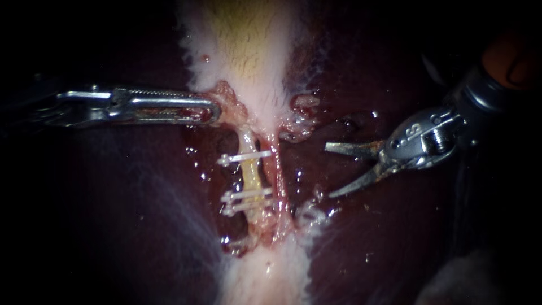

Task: Go to the cutting position left tube

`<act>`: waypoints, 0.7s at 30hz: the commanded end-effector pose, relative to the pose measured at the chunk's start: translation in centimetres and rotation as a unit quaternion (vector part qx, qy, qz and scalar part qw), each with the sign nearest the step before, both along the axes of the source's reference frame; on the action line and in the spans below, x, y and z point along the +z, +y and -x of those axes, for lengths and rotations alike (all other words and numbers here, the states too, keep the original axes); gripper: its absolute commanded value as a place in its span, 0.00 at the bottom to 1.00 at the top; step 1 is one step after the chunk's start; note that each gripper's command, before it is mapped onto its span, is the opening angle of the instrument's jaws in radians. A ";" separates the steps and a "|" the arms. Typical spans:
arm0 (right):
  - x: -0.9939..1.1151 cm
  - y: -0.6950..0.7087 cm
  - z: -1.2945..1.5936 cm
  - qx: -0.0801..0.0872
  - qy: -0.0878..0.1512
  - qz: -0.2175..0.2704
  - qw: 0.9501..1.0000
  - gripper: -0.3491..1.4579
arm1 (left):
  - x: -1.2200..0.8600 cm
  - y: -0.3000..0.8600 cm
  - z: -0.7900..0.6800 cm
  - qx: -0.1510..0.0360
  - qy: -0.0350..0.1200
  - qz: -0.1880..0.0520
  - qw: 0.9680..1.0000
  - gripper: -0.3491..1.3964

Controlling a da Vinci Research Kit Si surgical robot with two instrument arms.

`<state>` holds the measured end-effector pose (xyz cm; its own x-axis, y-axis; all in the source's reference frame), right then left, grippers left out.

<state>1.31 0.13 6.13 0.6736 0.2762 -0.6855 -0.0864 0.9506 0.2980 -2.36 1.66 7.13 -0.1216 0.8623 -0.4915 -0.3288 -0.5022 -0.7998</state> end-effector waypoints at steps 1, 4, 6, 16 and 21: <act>0.00 0.00 0.00 0.000 0.000 0.000 1.000 0.99 | -0.02 0.00 -0.02 -0.001 0.000 0.000 1.000 0.00; -0.01 -0.01 0.00 0.000 0.000 0.000 1.000 0.99 | -0.11 0.06 -0.13 -0.006 0.000 -0.001 1.000 0.00; -0.01 -0.01 0.00 -0.001 0.000 0.000 1.000 0.99 | -0.22 0.12 -0.22 -0.009 -0.003 -0.003 1.000 0.00; -0.02 -0.01 0.01 0.005 -0.001 -0.007 1.000 0.99 | -1.09 0.23 -0.61 -0.037 -0.023 0.004 0.999 0.00; -0.02 0.00 -0.01 0.030 -0.008 -0.032 0.999 0.99 | -1.17 0.14 -0.57 -0.041 -0.019 0.009 0.999 0.00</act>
<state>1.34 0.13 6.11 0.6623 0.3676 -0.6529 -0.1558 0.9199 0.3599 -1.79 1.79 5.96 -0.0316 0.8603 -0.5088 -0.3362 -0.4885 -0.8052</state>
